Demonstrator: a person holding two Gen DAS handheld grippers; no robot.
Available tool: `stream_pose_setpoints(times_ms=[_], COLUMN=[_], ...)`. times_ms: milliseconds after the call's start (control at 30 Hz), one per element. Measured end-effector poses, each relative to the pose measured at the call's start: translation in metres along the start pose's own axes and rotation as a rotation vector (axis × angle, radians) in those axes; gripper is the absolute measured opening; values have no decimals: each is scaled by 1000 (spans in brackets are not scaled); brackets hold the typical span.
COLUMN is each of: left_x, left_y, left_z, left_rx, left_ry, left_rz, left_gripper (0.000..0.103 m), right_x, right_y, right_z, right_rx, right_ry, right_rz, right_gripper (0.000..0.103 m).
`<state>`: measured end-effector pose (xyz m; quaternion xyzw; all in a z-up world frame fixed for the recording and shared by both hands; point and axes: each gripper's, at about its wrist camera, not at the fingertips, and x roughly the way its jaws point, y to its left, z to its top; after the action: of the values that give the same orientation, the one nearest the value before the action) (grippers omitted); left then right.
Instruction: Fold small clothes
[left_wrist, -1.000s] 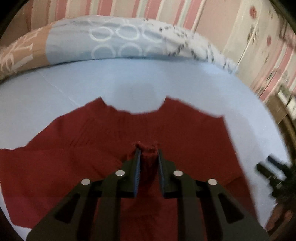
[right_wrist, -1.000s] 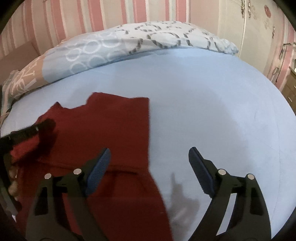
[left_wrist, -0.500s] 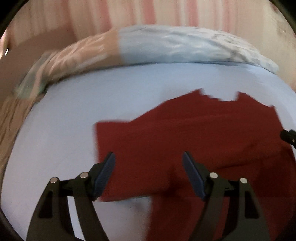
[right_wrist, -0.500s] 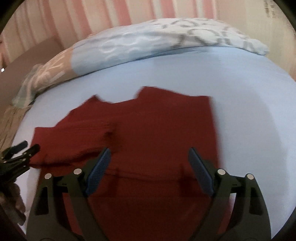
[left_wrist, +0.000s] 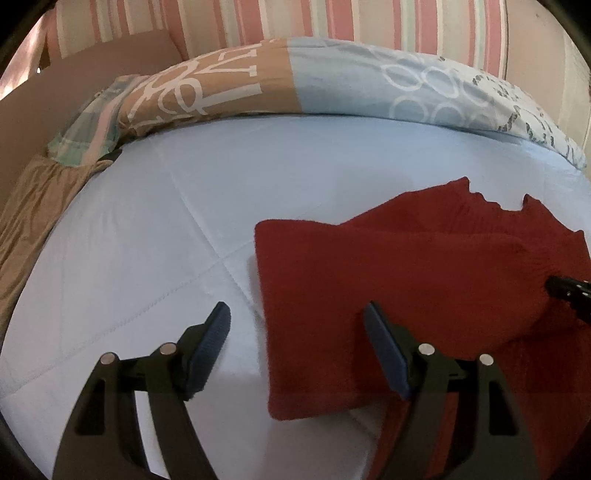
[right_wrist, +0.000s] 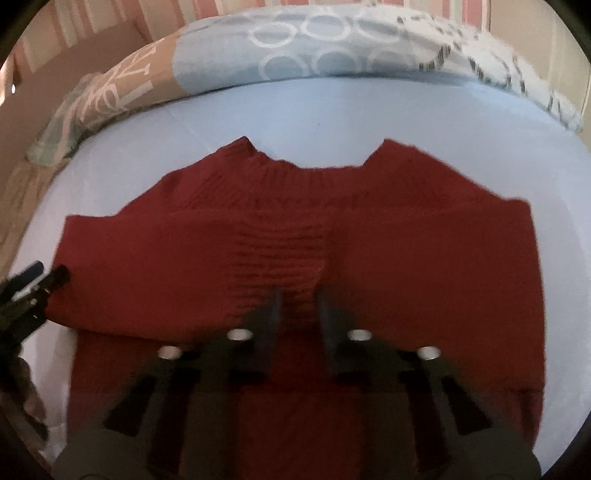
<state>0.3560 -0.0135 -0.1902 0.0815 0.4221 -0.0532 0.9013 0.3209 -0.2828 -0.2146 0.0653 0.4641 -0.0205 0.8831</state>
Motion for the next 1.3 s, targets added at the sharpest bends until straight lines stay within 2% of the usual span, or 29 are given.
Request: stream_pose_setpoints(times_ms=[67,133,233,300,367,467,567,600,667,700,733,767,867,933,1100,1233,1300], left_x=[1,0,-3,-8,-11,-9,-5,-3,-2,-4,-6,-7,0,7,24,30,35], left_y=[-3,-14,-34,-48,-64,-86,-97,-102,-108,-110,-111,-110,-106,-106,-107,-103,-96], left_z=[4,11,23,30,34,36,36,36,36,36,35,34,29,26,13,9,10], left_rx=[3,19,46,61,83,117,119,123,140,150,155,150,114,111,143,138,91], left_ry=[2,-7,-28,-47,-62,-61,-38,-21,-10,-10,-8,-4,20,40,71,78,104], left_rz=[-5,-8,-19,-32,-42,-52,-71,-73,-60,-49,-45,-53,-76,-72,-39,-26,-49], left_gripper=[76,76,76,76,76,76,76,76,76,76,77,78,79,79,80,93,94], right_x=[-6,-21,-48,-62,-62,-44,-31,-32,-42,-54,-68,-76,-78,-65,-25,-17,-19], right_y=[4,1,-26,-49,-79,-114,-120,-119,-121,-127,-133,-138,-138,-129,-119,-124,-123], right_z=[0,3,8,8,3,-8,-19,-22,-24,-28,-33,-37,-38,-32,-27,-32,-32], right_rx=[-44,-90,-68,-58,-23,27,2,-17,-10,32,84,121,151,136,105,132,122], right_ry=[-35,-109,-200,-227,-184,-77,-25,-33,-56,-87,-123,-148,-154,-121,-14,8,-4], right_rz=[-34,-114,-189,-248,-279,-265,-241,-247,-266,-242,-219,-208,-155,-129,-162,-148,-140], right_gripper=[7,7,7,7,7,7,9,13,32,51,64,66,67,65,53,54,55])
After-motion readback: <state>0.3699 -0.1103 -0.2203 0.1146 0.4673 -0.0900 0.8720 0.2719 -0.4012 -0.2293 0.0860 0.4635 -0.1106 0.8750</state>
